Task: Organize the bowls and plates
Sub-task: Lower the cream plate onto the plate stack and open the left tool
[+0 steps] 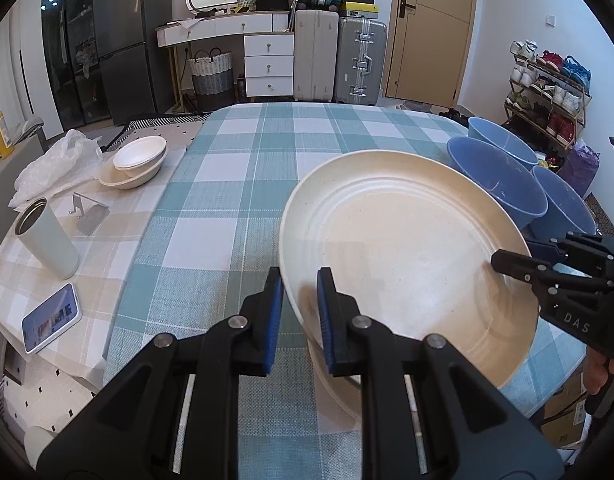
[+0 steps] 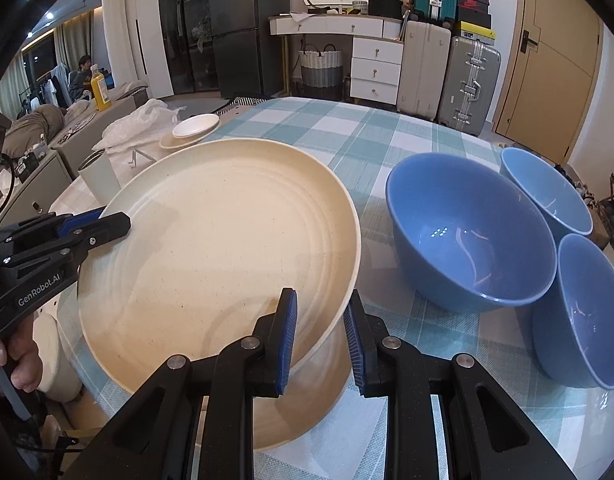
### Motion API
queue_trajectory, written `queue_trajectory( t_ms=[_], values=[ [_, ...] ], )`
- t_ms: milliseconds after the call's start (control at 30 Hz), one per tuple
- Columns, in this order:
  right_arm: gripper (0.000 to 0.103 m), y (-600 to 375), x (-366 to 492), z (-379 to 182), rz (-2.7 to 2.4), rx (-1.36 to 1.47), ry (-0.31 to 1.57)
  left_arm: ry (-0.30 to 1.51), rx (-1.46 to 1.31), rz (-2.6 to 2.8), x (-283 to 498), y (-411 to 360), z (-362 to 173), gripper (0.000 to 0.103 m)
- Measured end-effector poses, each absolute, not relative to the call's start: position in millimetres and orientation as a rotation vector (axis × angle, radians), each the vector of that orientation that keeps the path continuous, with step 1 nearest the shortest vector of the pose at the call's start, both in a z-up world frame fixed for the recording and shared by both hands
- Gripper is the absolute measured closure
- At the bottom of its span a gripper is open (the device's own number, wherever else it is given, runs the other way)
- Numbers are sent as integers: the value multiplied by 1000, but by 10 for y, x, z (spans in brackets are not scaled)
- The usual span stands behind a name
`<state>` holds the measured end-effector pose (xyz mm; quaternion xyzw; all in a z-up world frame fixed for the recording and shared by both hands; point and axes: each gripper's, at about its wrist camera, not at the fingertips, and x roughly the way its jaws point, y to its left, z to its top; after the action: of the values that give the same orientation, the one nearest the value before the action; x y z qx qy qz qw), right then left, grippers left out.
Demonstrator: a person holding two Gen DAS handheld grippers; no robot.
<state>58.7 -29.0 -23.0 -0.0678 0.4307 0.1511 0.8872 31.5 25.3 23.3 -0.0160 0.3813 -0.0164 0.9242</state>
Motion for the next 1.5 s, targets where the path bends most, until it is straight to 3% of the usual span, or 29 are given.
queue_trajectory(
  t_ms=[433,1067,1500],
  values=[
    [79,-279,578,-498,299,-132,939,833,-29,-28,442,283,-157,89],
    [78,-264,443,-621,274,-177,954,857,62,-7,501,125,-302,89],
    [75,-190,336,-601,231,-234,948,886,93,-19,494,63,-373,79]
  ],
)
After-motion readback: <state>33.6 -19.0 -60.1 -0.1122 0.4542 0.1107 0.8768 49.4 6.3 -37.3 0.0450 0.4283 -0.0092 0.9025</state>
